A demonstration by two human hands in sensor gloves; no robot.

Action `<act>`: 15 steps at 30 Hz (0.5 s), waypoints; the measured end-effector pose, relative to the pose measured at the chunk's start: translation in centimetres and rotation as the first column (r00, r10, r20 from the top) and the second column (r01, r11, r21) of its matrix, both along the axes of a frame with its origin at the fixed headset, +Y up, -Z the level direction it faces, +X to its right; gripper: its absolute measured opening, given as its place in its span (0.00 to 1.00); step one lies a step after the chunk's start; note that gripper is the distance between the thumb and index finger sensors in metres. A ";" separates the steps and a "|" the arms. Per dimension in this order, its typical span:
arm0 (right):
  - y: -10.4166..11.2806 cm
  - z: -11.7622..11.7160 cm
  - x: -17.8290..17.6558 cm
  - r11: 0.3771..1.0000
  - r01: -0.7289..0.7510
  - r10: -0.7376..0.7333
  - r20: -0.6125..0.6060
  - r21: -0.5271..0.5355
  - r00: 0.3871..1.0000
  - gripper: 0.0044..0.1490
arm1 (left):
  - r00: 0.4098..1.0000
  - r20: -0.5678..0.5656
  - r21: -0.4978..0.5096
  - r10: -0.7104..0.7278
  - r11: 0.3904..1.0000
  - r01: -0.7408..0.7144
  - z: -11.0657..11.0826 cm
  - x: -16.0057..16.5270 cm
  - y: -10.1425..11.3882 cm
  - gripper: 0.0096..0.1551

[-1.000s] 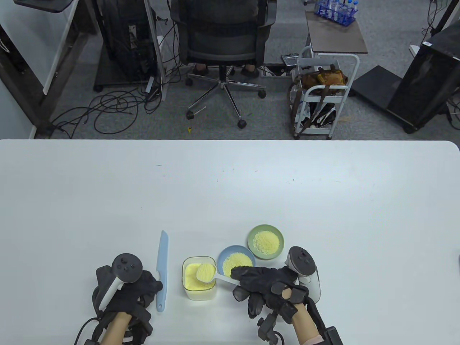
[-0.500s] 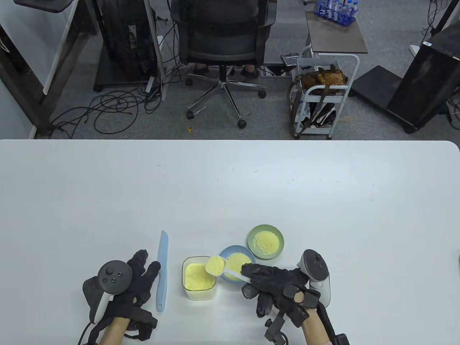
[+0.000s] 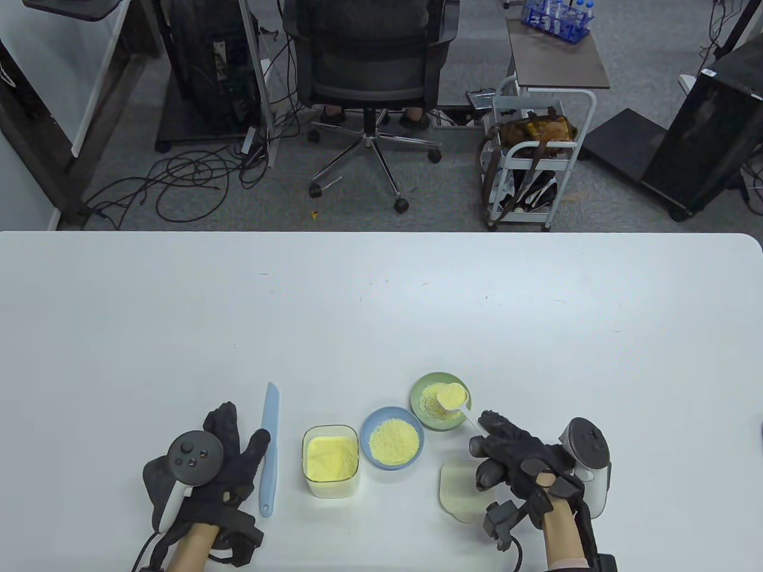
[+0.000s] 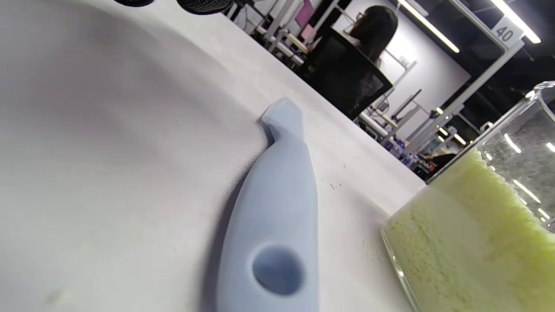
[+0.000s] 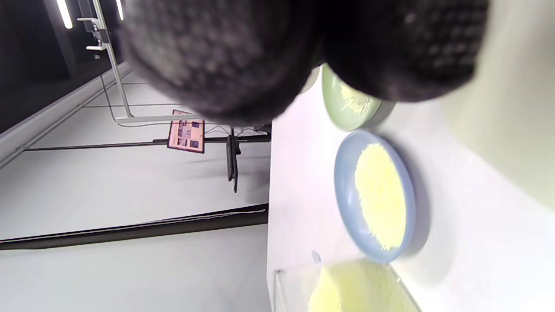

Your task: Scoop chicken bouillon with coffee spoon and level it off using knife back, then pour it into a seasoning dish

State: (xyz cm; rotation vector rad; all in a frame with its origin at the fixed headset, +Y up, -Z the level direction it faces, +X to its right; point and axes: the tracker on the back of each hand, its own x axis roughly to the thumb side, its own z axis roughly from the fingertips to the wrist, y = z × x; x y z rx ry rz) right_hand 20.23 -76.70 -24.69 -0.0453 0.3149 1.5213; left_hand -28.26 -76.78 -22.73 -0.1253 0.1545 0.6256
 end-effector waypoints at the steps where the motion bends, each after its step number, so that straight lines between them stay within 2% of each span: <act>1: -0.2 -0.2 -0.1 1.000 -0.004 0.004 -0.007 -0.009 1.000 0.32 | 1.000 -0.001 -0.003 0.007 1.000 -0.007 0.0 0.0 0.0 0.56; 5: -0.6 -0.6 -0.6 1.000 0.003 -0.004 -0.019 -0.028 1.000 0.32 | 1.000 -0.001 -0.006 0.011 1.000 -0.011 0.0 0.1 0.0 0.56; 15: -0.3 -0.9 -1.4 0.994 -0.101 0.100 -0.027 -0.030 0.995 0.31 | 0.999 0.007 -0.009 0.041 0.999 -0.040 -0.1 0.2 -0.1 0.55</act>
